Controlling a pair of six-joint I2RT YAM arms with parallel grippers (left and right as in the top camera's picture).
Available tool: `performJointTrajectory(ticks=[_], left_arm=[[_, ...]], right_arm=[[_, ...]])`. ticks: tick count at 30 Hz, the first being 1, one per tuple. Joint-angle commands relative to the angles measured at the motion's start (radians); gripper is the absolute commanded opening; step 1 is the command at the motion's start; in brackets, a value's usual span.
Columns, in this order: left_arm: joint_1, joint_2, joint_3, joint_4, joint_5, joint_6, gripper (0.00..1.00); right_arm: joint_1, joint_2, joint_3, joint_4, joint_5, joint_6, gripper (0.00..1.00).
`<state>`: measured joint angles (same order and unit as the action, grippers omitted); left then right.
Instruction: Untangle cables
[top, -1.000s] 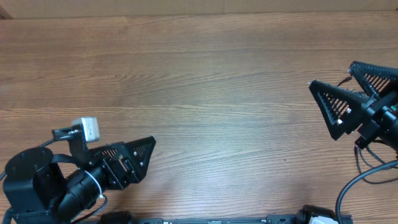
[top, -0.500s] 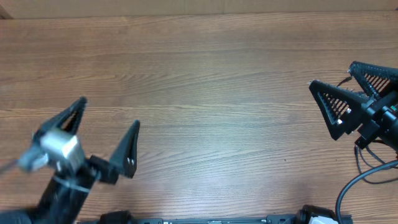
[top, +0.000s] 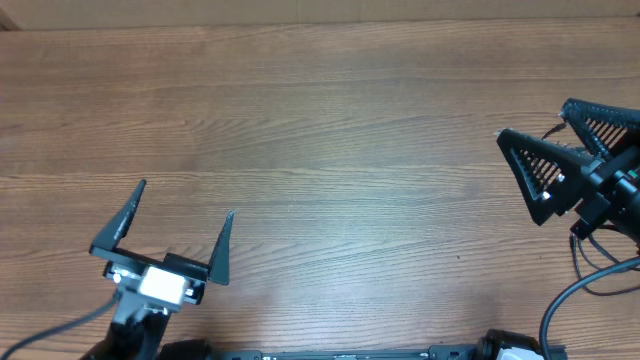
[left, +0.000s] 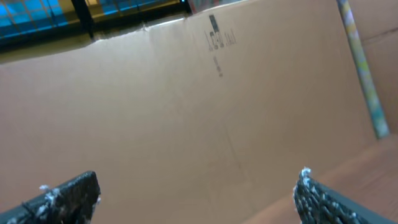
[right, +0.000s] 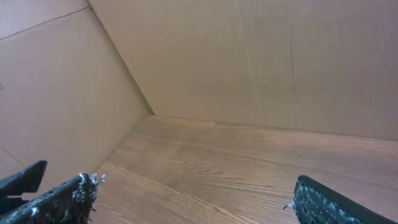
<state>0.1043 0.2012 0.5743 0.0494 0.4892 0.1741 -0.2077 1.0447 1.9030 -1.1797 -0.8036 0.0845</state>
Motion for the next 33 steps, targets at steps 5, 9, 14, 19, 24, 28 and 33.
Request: performJointTrajectory(ticks=[5,9,14,19,24,28,33], left_arm=[[-0.008,-0.106,-0.219,0.208,-0.014,0.037,1.00],[-0.006,-0.160,-0.293,0.233,-0.023,0.089,1.00],[-0.006,-0.198,-0.330,0.231,-0.030,0.137,1.00],[-0.006,-0.198,-0.338,0.203,-0.030,0.194,1.00],[-0.006,-0.198,-0.341,0.114,-0.073,0.216,1.00],[-0.006,-0.198,-0.372,0.063,-0.132,0.216,1.00],[-0.006,-0.198,-0.459,0.066,-0.127,0.214,1.00]], right_arm=[[0.005,0.000,0.014,0.002,0.002,-0.004,1.00],[0.005,0.000,0.014,0.002,0.002,-0.004,1.00],[0.005,0.000,0.014,0.002,0.002,-0.004,1.00],[0.005,0.000,0.014,0.002,0.002,-0.004,1.00],[0.005,0.000,0.014,0.002,0.002,-0.004,1.00],[0.005,0.000,0.014,0.002,0.002,-0.004,1.00],[0.005,0.000,0.014,0.002,0.002,-0.004,1.00]])
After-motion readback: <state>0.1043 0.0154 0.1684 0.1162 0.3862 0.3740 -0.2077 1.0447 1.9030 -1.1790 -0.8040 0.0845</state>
